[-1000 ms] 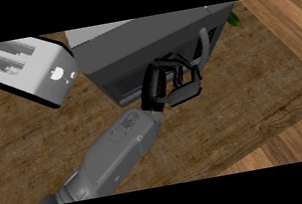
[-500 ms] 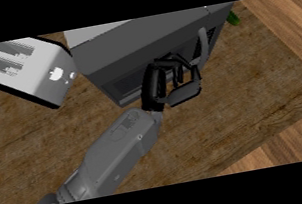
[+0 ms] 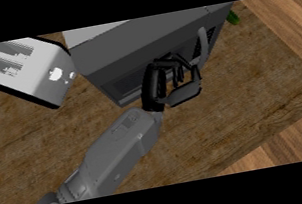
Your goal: Pick up the milk, place it into the microwave and close the microwave
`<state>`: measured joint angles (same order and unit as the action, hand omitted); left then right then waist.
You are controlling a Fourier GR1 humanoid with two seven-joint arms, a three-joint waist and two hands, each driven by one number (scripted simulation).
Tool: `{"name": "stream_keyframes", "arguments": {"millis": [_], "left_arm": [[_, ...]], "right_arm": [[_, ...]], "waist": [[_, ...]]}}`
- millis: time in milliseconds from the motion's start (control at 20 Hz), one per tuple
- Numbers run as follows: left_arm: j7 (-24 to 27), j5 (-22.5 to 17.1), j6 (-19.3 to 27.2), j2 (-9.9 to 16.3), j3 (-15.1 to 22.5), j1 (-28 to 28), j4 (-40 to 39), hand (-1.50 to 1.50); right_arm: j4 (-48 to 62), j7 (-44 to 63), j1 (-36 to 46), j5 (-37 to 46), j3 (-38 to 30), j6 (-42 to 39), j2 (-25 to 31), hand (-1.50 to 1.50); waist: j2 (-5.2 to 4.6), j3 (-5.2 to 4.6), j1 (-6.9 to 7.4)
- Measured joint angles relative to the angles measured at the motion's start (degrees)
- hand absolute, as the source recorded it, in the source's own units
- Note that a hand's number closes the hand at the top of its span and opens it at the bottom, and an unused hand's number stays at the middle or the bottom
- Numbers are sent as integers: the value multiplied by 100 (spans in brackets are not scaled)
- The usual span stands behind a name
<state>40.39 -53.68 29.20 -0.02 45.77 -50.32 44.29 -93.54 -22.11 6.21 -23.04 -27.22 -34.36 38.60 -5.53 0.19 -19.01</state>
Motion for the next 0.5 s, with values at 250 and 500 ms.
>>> {"name": "stream_keyframes", "arguments": {"millis": [250, 500], "left_arm": [[91, -96, 2, -1, 68, -44, -18, 150], [177, -196, -1, -1, 129, -82, -37, 150]], "right_arm": [[228, 9, 74, -119, -15, -115, 61, -150], [496, -9, 152, -294, -40, -235, 71, -150]], "waist": [[-23, 9, 21], [-40, 18, 36]]}}
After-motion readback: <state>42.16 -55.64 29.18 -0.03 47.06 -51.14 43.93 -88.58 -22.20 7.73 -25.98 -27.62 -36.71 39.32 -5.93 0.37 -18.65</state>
